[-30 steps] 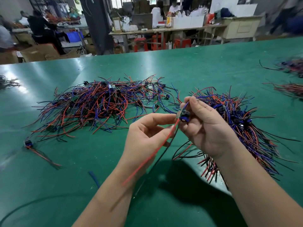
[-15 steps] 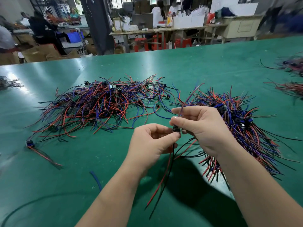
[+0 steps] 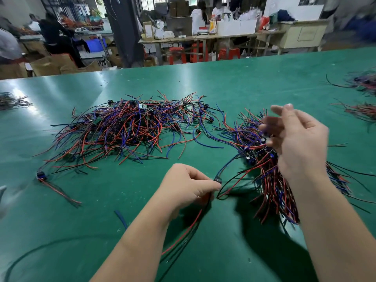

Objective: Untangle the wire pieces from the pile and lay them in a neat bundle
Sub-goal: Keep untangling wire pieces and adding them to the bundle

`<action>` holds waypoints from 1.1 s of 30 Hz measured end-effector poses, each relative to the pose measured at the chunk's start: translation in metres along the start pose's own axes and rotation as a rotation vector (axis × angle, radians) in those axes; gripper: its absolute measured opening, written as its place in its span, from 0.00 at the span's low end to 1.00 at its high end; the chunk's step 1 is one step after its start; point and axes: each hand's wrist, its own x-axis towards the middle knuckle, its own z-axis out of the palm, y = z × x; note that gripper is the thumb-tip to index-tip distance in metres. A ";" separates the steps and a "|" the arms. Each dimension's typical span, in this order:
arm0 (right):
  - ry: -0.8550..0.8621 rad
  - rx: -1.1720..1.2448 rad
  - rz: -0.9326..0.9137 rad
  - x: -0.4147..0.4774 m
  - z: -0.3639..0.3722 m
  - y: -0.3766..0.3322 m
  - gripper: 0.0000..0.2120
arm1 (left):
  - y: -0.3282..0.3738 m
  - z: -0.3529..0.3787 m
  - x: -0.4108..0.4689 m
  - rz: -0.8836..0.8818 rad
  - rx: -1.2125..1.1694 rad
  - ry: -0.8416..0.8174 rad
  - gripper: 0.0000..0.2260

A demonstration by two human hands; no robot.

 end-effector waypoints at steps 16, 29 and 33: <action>-0.483 -0.423 -0.188 -0.031 0.020 0.019 0.04 | 0.011 0.002 -0.003 0.280 -0.500 0.037 0.08; 0.159 -0.781 -0.247 0.027 -0.032 0.000 0.16 | -0.011 -0.035 0.015 0.331 0.655 0.687 0.11; 0.094 -0.857 -0.275 0.018 -0.021 0.002 0.16 | -0.025 -0.056 0.030 0.079 1.053 0.623 0.19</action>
